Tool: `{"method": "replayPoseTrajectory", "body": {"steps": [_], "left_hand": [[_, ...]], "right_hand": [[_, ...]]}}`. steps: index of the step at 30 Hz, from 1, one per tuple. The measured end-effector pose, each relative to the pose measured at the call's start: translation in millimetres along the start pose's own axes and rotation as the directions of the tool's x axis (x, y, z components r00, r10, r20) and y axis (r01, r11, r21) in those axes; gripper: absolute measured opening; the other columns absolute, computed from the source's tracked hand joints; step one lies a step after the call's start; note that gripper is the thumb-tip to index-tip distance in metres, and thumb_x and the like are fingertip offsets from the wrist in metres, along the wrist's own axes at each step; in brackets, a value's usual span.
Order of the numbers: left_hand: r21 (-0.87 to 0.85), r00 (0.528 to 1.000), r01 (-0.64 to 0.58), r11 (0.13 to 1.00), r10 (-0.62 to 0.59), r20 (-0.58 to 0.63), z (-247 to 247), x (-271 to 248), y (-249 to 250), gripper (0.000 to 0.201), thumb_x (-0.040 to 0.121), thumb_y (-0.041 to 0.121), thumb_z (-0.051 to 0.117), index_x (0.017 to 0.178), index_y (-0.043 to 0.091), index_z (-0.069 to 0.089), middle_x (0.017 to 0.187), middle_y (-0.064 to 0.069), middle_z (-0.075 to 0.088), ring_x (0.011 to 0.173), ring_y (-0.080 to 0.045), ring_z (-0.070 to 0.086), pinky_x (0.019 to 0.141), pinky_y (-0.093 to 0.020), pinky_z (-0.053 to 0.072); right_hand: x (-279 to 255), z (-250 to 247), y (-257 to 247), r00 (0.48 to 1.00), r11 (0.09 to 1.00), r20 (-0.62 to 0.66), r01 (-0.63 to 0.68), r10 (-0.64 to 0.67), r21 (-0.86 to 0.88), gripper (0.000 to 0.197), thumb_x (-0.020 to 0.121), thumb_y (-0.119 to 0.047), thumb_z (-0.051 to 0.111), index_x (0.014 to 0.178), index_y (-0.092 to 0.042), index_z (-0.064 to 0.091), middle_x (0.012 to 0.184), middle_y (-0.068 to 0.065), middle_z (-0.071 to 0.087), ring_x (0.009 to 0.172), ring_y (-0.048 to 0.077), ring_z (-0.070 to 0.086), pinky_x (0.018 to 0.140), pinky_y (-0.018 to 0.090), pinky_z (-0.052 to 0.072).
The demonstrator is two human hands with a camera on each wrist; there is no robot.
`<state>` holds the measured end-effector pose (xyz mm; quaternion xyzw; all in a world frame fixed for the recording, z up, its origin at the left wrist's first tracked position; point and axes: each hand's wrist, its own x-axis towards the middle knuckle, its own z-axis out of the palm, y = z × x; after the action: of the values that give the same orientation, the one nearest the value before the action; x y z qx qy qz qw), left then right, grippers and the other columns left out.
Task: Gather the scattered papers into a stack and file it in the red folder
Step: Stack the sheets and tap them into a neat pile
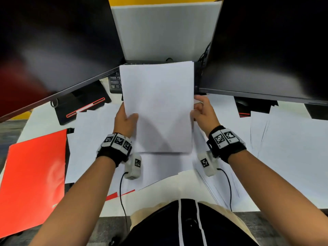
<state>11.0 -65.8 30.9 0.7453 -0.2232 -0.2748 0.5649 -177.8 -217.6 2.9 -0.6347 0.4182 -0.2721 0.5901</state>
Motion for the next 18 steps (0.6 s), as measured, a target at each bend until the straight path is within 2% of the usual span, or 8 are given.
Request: {"method": "replayPoseTrajectory", "body": {"steps": [1,2,3,4,7,9,13,18], "left_hand": [[0.020,0.999,0.040,0.999,-0.040,-0.009,-9.8,2.0,-9.3,0.052,0.083,-0.010,0.048,0.127,0.018,0.055,0.113,0.004,0.065,0.096,-0.011,0.064,0.084,-0.020,0.056],[0.047,0.996,0.088,0.995,-0.087,-0.030,-17.6,3.6,-18.9,0.054,0.079,-0.006,0.047,0.122,0.024,0.059,0.111,0.004,0.068,0.097,-0.014,0.067,0.086,-0.029,0.058],[0.086,0.991,0.130,0.988,-0.125,-0.057,-25.9,3.6,-29.6,0.054,0.075,-0.002,0.047,0.116,0.029,0.062,0.109,0.004,0.071,0.098,-0.019,0.068,0.089,-0.038,0.057],[0.130,0.984,0.167,0.977,-0.158,-0.079,-34.1,3.2,-39.5,0.053,0.072,0.001,0.046,0.114,0.029,0.063,0.108,0.003,0.071,0.097,-0.021,0.068,0.090,-0.040,0.055],[0.301,0.956,0.282,0.911,-0.241,-0.167,-55.2,-7.5,-53.4,0.044,0.079,-0.007,0.045,0.117,0.009,0.060,0.109,-0.010,0.066,0.097,-0.025,0.061,0.085,-0.029,0.045],[0.321,0.946,0.309,0.895,-0.255,-0.199,-67.0,-13.7,-64.1,0.043,0.080,-0.009,0.045,0.118,0.005,0.059,0.114,-0.016,0.065,0.100,-0.028,0.060,0.083,-0.029,0.043],[0.348,0.929,0.356,0.867,-0.287,-0.235,-79.5,-17.0,-77.9,0.037,0.083,-0.007,0.046,0.117,0.002,0.058,0.111,-0.017,0.064,0.093,-0.024,0.056,0.081,-0.028,0.040],[0.358,0.922,0.383,0.851,-0.327,-0.209,-82.2,-16.4,-82.2,0.036,0.086,-0.010,0.045,0.117,0.002,0.056,0.100,-0.009,0.054,0.092,-0.021,0.050,0.084,-0.026,0.036]], "right_hand": [[0.6,0.6,4.7,0.995,0.995,0.026,-0.098,0.097,0.018,0.048,0.087,0.006,0.049,0.131,-0.012,0.039,0.101,0.016,0.058,0.085,0.026,0.059,0.078,0.034,0.051],[0.6,-0.6,11.9,0.982,0.982,0.026,-0.189,0.188,0.011,0.044,0.089,0.004,0.051,0.129,-0.011,0.041,0.100,0.014,0.057,0.085,0.026,0.058,0.078,0.034,0.051],[0.8,-1.6,19.7,0.960,0.960,-0.016,-0.279,0.278,-0.034,0.040,0.089,0.001,0.052,0.125,-0.011,0.044,0.102,0.015,0.057,0.090,0.028,0.058,0.081,0.035,0.049],[1.4,-4.5,26.4,0.933,0.921,-0.087,-0.359,0.350,-0.148,0.038,0.088,-0.003,0.054,0.124,-0.011,0.046,0.109,0.016,0.056,0.099,0.031,0.057,0.087,0.035,0.046],[-0.4,-10.2,39.2,0.850,0.700,-0.233,-0.522,0.472,-0.487,0.051,0.087,-0.015,0.055,0.136,-0.009,0.041,0.138,0.015,0.043,0.126,0.034,0.044,0.106,0.036,0.038],[-3.7,-11.1,41.8,0.819,0.624,-0.245,-0.559,0.519,-0.546,0.062,0.087,-0.019,0.056,0.142,-0.008,0.030,0.144,0.018,0.033,0.130,0.036,0.039,0.108,0.039,0.037],[-4.7,-9.7,45.4,0.793,0.640,-0.154,-0.575,0.590,-0.510,0.083,0.086,-0.023,0.065,0.148,-0.002,0.015,0.150,0.016,0.029,0.135,0.033,0.038,0.104,0.035,0.038],[-5.2,6.6,44.7,0.799,0.630,-0.080,-0.528,0.596,-0.570,0.078,0.078,-0.028,0.072,0.140,-0.002,0.033,0.140,0.013,0.042,0.127,0.031,0.045,0.087,0.030,0.040]]}}
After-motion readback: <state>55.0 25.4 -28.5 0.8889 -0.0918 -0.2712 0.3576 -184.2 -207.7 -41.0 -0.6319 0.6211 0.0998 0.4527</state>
